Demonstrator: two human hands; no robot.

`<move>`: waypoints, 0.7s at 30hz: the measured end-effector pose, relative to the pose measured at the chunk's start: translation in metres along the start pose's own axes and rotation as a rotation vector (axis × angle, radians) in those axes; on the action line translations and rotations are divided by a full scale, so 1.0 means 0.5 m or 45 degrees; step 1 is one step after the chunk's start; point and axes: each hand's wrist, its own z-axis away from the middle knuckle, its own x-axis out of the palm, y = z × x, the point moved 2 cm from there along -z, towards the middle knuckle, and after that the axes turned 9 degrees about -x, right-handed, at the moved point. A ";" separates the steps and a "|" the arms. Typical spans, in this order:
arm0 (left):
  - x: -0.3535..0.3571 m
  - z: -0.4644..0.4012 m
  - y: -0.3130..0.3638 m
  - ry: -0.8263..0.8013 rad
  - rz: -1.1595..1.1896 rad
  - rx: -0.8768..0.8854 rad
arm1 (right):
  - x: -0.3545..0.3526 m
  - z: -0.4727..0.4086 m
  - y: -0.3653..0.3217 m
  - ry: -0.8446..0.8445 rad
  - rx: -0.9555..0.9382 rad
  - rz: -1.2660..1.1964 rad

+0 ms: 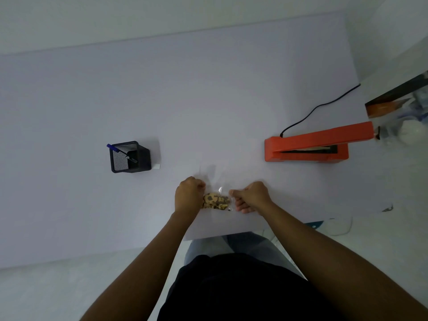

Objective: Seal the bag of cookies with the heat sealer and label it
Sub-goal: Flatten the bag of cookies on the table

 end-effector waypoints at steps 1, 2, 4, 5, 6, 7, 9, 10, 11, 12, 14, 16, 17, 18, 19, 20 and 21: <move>0.001 0.001 0.009 -0.019 -0.090 0.031 | 0.000 0.000 0.000 0.007 -0.012 0.004; 0.001 0.003 0.018 -0.049 -0.192 0.067 | 0.000 0.000 0.000 0.012 -0.018 0.007; 0.001 0.014 0.041 -0.112 -0.423 0.175 | -0.001 0.001 0.000 0.014 -0.022 0.014; 0.005 0.022 0.050 -0.134 -0.515 0.245 | -0.001 0.001 0.000 0.018 -0.024 0.022; 0.010 0.034 0.058 -0.157 -0.575 0.308 | -0.001 0.001 0.002 0.026 -0.030 0.026; 0.019 0.047 0.060 -0.175 -0.607 0.355 | 0.000 -0.001 0.004 0.034 -0.042 0.026; 0.041 0.071 0.057 -0.204 -0.639 0.382 | 0.000 -0.004 0.010 0.048 -0.066 0.021; 0.051 0.081 0.054 -0.219 -0.683 0.389 | 0.001 -0.005 0.011 0.051 -0.069 0.021; 0.061 0.088 0.050 -0.231 -0.741 0.385 | 0.000 -0.005 0.012 0.053 -0.068 0.015; 0.064 0.095 0.049 -0.235 -0.771 0.354 | -0.001 -0.005 0.012 0.050 -0.066 0.003; 0.062 0.100 0.054 -0.241 -0.769 0.260 | -0.004 -0.005 0.008 0.046 -0.066 -0.015; 0.059 0.103 0.061 -0.258 -0.776 0.225 | -0.010 -0.006 0.005 0.054 -0.088 -0.028; 0.059 0.104 0.061 -0.276 -0.794 0.220 | -0.012 -0.006 0.005 0.072 -0.117 -0.038; 0.058 0.104 0.062 -0.295 -0.813 0.219 | -0.015 -0.006 0.005 0.106 -0.168 -0.049; 0.061 0.109 0.058 -0.313 -0.837 0.214 | -0.017 -0.006 0.008 0.146 -0.242 -0.065; 0.064 0.116 0.055 -0.325 -0.859 0.212 | -0.018 -0.006 0.011 0.184 -0.333 -0.086; 0.065 0.118 0.056 -0.325 -0.876 0.217 | -0.021 -0.005 0.009 0.211 -0.419 -0.113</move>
